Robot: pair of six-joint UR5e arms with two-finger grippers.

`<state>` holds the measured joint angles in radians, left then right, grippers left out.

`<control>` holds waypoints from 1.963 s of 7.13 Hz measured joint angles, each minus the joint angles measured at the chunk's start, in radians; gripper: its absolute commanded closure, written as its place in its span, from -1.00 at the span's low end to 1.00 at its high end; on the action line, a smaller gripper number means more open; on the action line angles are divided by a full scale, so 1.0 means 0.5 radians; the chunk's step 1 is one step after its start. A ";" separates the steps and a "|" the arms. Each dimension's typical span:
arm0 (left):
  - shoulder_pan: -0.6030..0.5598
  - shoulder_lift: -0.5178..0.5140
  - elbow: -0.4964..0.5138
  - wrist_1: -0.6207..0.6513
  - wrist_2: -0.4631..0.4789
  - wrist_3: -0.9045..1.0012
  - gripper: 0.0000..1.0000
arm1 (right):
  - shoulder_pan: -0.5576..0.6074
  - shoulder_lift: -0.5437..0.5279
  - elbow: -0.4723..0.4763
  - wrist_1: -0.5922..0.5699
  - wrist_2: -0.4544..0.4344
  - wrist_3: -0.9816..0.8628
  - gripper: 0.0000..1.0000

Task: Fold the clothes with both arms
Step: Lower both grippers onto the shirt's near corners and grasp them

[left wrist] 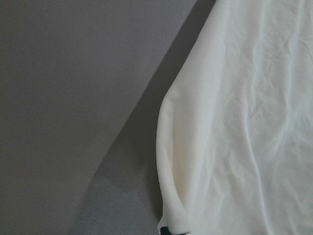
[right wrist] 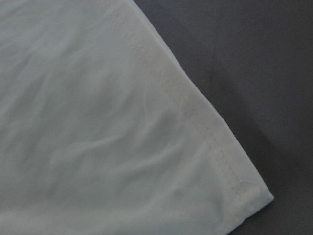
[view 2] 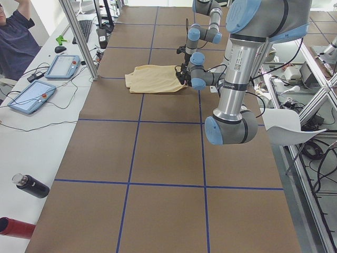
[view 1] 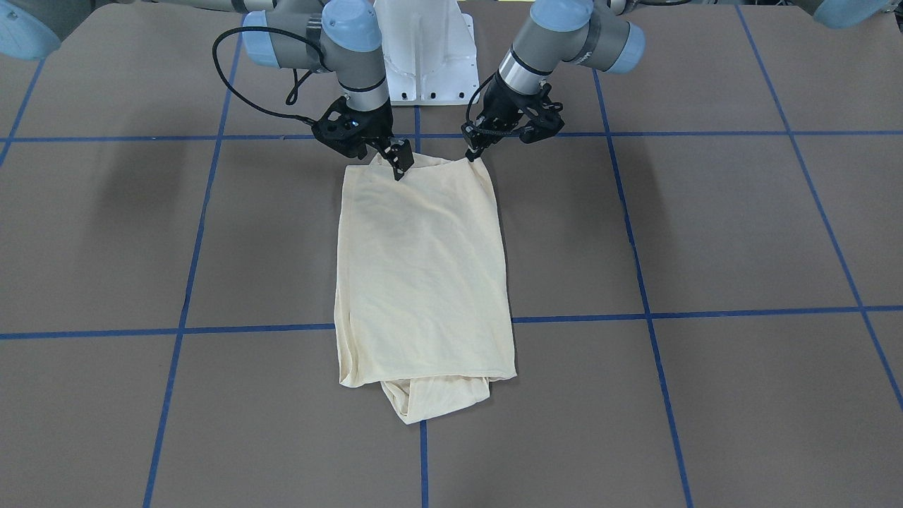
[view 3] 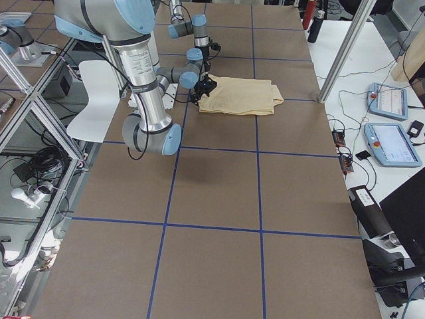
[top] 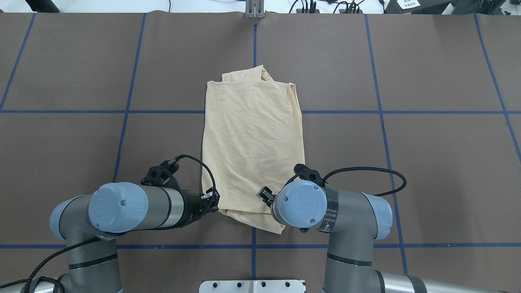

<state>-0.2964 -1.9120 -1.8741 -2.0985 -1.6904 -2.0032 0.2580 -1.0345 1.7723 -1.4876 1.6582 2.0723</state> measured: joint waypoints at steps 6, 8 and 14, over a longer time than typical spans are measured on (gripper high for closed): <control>0.005 -0.001 0.008 0.000 0.000 0.000 1.00 | 0.006 0.006 -0.043 0.007 0.000 0.025 -0.50; 0.002 0.001 0.010 0.000 0.001 0.000 1.00 | 0.002 0.010 -0.044 0.002 0.001 0.053 0.27; 0.001 -0.001 0.012 0.000 0.002 0.000 1.00 | 0.023 0.016 0.007 -0.006 0.019 0.051 1.00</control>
<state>-0.2960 -1.9123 -1.8679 -2.0985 -1.6893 -2.0034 0.2696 -1.0263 1.7759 -1.4904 1.6678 2.0978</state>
